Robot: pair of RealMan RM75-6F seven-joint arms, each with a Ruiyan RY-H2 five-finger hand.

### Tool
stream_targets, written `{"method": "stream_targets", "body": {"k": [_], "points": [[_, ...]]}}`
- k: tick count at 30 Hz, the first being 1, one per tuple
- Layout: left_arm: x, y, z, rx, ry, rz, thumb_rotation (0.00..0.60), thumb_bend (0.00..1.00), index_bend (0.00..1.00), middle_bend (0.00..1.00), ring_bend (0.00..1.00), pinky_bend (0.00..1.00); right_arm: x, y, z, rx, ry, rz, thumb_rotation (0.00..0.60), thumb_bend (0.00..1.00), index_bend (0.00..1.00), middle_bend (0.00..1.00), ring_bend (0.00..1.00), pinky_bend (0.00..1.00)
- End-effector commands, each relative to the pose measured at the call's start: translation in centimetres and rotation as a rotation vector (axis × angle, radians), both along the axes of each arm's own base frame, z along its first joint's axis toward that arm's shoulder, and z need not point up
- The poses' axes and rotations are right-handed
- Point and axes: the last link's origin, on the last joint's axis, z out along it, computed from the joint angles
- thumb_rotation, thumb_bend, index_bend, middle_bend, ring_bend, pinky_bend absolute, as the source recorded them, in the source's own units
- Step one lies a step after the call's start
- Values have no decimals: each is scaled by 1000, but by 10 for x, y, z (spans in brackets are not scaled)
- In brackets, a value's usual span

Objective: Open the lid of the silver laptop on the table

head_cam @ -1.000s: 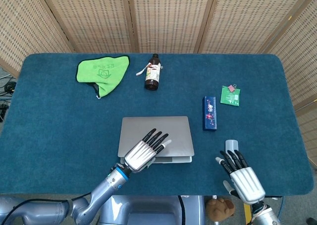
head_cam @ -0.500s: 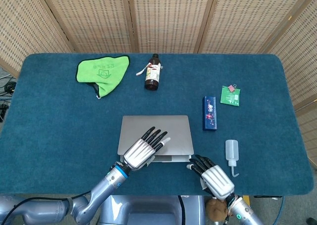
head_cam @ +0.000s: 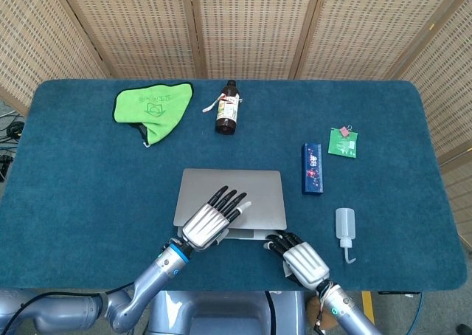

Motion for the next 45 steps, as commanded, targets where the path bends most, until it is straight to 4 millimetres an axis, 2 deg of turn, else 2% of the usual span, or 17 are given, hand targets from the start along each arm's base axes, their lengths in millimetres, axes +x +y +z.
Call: {"method": "stream_targets", "body": {"k": [1, 15, 30, 45], "points": [[0, 0, 0, 1, 0, 0, 600, 476, 0, 0, 0, 0, 0, -2, -6, 10, 10, -9, 600, 1000, 198, 147, 41, 146], [-1, 2, 0, 2, 3, 3, 600, 477, 0, 0, 0, 0, 5, -11, -11, 9, -23, -50, 600, 1000, 168, 150, 46, 150], [-3, 1, -3, 3, 16, -2, 600, 479, 0, 0, 0, 0, 9, -14, -24, -17, 157, -45, 600, 1000, 168, 184, 59, 154], [-13, 27, 22, 105, 21, 54, 600, 479, 0, 0, 0, 0, 4, -15, -22, -18, 202, -60, 600, 1000, 167, 189, 61, 157]]}}
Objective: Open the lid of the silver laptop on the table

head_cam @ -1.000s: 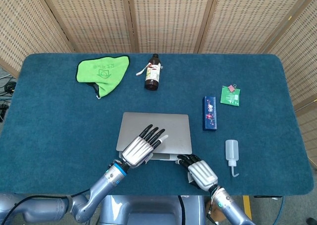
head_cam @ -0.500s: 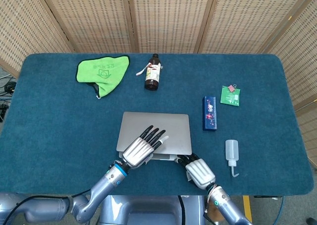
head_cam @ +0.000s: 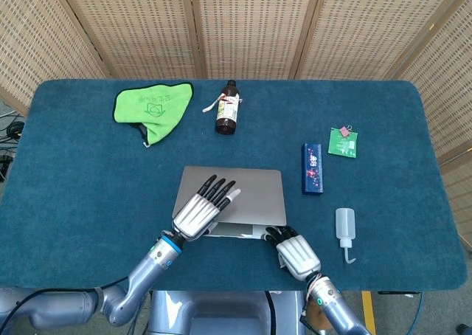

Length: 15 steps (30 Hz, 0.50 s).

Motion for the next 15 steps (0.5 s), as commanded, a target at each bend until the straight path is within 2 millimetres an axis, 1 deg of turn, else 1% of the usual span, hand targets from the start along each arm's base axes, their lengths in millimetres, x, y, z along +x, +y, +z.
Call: {"method": "stream_targets", "body": {"k": [1, 6, 8, 15], "points": [[0, 9, 8, 33, -3, 20, 600, 479, 0, 0, 0, 0, -1, 0, 0, 2, 5, 3, 600, 1000, 167, 189, 61, 157], [4, 22, 20, 64, -32, 55, 600, 479, 0, 0, 0, 0, -1, 0, 1, 0, 12, 14, 600, 1000, 167, 189, 62, 157], [8, 29, 26, 81, -50, 70, 600, 479, 0, 0, 0, 0, -1, 0, 2, 1, 11, 20, 600, 1000, 167, 190, 62, 157], [22, 45, 41, 110, -121, 119, 600, 477, 0, 0, 0, 0, 0, 2, 3, 1, 25, 72, 600, 1000, 167, 191, 67, 157]]}}
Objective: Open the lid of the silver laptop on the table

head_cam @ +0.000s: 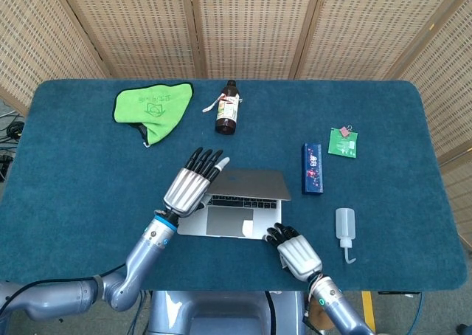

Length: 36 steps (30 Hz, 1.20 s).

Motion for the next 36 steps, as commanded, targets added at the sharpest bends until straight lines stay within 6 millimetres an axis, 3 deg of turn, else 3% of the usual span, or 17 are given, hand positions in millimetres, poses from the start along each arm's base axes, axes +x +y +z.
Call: {"method": "stream_targets", "body": {"k": [1, 17, 31, 36], "points": [[8, 10, 7, 22, -29, 25, 600, 477, 0, 0, 0, 0, 0, 2, -1, 4, 4, 17, 600, 1000, 167, 191, 67, 157], [31, 47, 22, 98, -95, 148, 600, 475, 0, 0, 0, 0, 0, 2, 4, -14, 35, 79, 600, 1000, 167, 192, 67, 157], [32, 68, 17, 143, -66, 168, 600, 484, 0, 0, 0, 0, 1, -1, 6, -18, 56, 104, 600, 1000, 167, 192, 67, 157], [24, 82, 20, 186, -47, 191, 600, 484, 0, 0, 0, 0, 3, -1, 5, -24, 40, 98, 600, 1000, 167, 192, 67, 157]]}}
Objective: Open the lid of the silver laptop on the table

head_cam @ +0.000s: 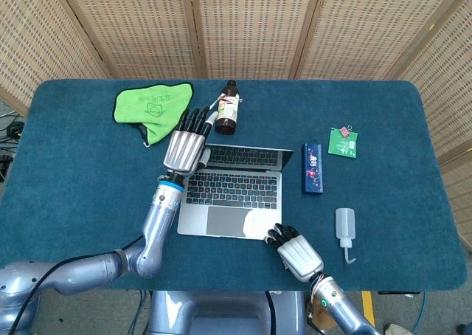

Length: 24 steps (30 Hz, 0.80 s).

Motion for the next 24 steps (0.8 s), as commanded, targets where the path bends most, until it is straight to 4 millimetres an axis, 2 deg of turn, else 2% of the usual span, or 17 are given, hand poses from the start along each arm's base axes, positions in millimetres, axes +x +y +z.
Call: {"method": "stream_targets", "body": {"k": [1, 24], "points": [[-3, 8, 3, 26, 2, 9, 600, 484, 0, 0, 0, 0, 1, 0, 0, -7, -5, 2, 600, 1000, 167, 192, 67, 157], [-15, 24, 14, 64, 1, 56, 600, 486, 0, 0, 0, 0, -1, 0, 0, -20, 0, -7, 600, 1000, 167, 197, 67, 157]]}}
